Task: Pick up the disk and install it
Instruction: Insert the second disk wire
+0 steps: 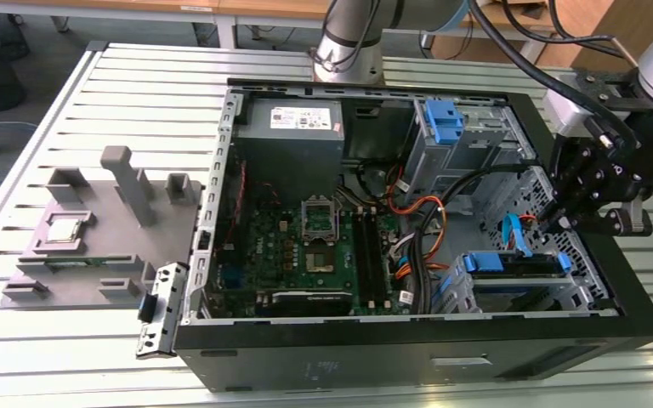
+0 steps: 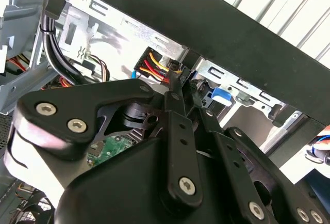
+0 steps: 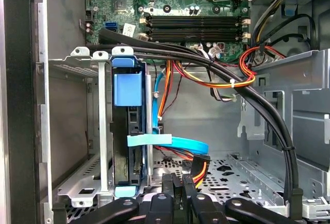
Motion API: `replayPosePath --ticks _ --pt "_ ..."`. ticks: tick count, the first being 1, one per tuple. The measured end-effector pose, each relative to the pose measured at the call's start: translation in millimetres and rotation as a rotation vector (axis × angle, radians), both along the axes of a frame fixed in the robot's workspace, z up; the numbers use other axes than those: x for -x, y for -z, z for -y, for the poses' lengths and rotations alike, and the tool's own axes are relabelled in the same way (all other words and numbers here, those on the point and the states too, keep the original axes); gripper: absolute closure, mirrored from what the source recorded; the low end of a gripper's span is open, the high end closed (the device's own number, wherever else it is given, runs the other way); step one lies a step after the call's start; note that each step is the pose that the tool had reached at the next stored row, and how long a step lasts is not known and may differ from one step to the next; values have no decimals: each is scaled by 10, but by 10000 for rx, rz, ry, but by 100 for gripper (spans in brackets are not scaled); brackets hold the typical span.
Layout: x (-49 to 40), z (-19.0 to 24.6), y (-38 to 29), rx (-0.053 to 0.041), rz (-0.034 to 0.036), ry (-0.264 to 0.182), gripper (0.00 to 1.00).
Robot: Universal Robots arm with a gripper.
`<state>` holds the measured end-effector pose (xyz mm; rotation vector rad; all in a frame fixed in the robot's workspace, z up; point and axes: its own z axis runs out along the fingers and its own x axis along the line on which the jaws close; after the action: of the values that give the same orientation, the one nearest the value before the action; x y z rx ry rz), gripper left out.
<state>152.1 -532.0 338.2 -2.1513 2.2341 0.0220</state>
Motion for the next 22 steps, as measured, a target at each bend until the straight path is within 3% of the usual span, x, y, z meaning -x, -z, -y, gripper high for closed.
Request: replayPosePath --ticks 4,11,22 --pt "12 13 -1 17 5 -4 81" --pt "109 100 0 40 84 -36 81" --pt "161 224 2 146 92 -62 81"
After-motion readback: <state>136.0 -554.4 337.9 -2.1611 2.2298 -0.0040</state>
